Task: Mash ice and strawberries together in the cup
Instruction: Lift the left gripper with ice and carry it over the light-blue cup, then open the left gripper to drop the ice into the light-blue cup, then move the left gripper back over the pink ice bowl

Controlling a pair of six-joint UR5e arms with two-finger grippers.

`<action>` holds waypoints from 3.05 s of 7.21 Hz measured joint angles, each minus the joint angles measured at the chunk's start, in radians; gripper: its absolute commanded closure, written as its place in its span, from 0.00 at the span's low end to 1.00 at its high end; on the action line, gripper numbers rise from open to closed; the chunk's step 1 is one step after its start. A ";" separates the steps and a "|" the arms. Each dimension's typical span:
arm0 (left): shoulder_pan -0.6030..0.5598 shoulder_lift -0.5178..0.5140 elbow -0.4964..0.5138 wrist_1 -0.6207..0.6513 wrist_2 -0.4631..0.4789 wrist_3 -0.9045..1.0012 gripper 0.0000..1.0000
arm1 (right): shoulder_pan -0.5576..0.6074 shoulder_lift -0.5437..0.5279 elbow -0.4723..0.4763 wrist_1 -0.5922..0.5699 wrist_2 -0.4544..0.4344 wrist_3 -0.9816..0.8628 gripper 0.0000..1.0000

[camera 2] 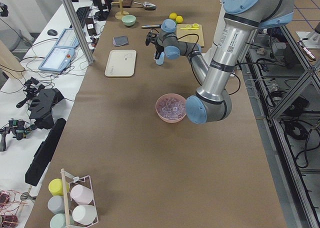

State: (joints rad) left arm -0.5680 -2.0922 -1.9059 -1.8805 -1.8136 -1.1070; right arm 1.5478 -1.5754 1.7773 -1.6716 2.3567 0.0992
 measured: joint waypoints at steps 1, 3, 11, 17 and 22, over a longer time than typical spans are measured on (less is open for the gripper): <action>0.041 -0.053 0.044 -0.003 0.043 -0.005 1.00 | 0.000 0.000 0.000 0.001 0.000 0.009 0.00; 0.091 -0.128 0.122 -0.008 0.081 -0.034 1.00 | 0.000 0.000 -0.001 0.001 0.000 0.015 0.00; 0.118 -0.199 0.250 -0.046 0.157 -0.042 0.02 | 0.000 0.012 -0.004 0.001 -0.001 0.030 0.00; -0.171 0.126 -0.214 0.398 -0.046 0.230 0.02 | 0.000 0.017 -0.003 0.001 0.004 0.031 0.00; -0.206 0.498 -0.400 0.344 -0.078 0.022 0.02 | -0.010 0.018 -0.008 0.002 0.006 0.031 0.00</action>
State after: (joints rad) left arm -0.7741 -1.5947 -2.3062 -1.5363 -1.8914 -1.0845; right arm 1.5381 -1.5576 1.7688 -1.6692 2.3627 0.1304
